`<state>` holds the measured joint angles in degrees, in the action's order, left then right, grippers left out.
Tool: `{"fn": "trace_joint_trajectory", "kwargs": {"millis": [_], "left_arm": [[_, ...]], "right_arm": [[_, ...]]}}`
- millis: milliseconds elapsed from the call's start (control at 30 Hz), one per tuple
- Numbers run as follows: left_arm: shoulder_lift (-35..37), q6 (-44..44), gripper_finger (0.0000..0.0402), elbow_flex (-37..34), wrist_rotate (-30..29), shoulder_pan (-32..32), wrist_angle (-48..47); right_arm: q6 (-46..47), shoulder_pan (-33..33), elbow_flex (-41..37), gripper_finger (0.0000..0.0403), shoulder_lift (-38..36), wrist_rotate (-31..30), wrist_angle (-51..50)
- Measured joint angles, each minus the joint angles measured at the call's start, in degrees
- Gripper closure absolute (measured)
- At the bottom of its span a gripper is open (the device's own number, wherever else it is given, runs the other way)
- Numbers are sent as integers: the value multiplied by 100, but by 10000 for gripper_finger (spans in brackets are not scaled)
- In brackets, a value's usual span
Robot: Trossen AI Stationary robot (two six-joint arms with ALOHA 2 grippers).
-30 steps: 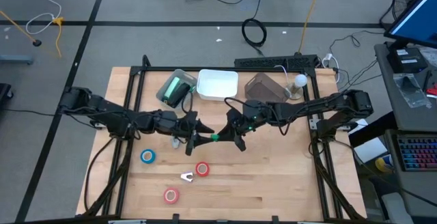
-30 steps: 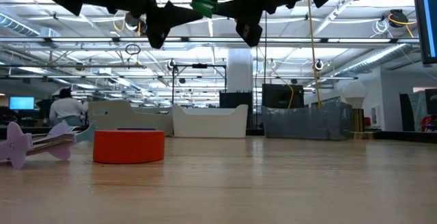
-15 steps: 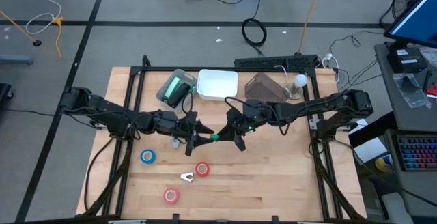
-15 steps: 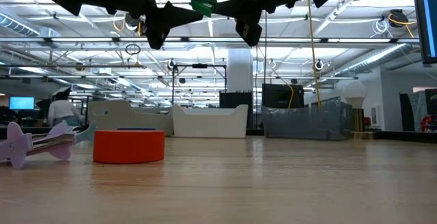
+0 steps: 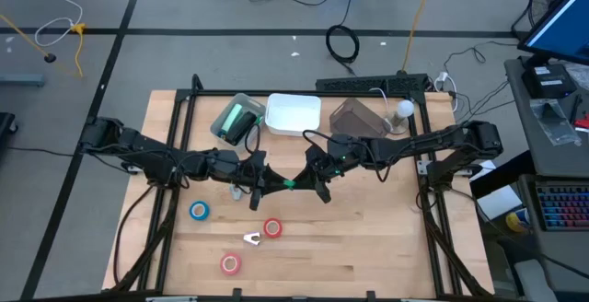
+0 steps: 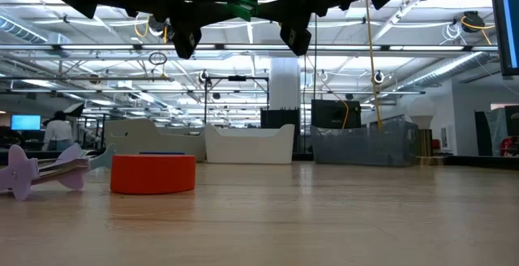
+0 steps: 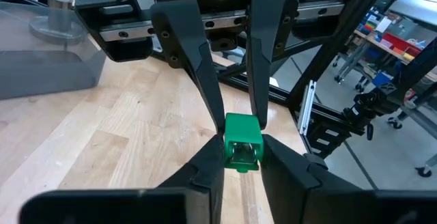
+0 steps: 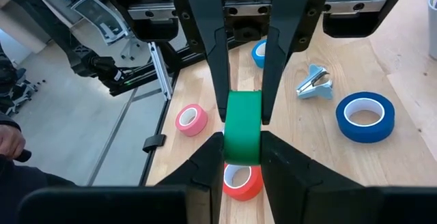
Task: Pick and place Stapler, Stapler remover, tape
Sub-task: Put the green stapler into the gray bin
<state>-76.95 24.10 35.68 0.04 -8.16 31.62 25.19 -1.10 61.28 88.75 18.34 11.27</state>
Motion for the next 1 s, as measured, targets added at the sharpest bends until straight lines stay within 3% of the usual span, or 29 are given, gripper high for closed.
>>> {"fn": "trace_joint_trajectory", "kwargs": {"millis": [333, 667, 900, 1000], "left_arm": [[0, 52, 322, 0, 10, 0, -3], [2, 214, 332, 0, -29, 4, -650], [154, 306, 329, -7, -584, 176, -1779], [458, 214, 332, -7, -941, 393, -2207]], "right_arm": [[-14, 0, 0, 320, 0, 3, -4], [-20, 32, 0, 268, -13, 317, -333], [77, 119, 2, 241, -17, 1054, -542], [114, 109, 4, 242, -15, 1106, -871]]}}
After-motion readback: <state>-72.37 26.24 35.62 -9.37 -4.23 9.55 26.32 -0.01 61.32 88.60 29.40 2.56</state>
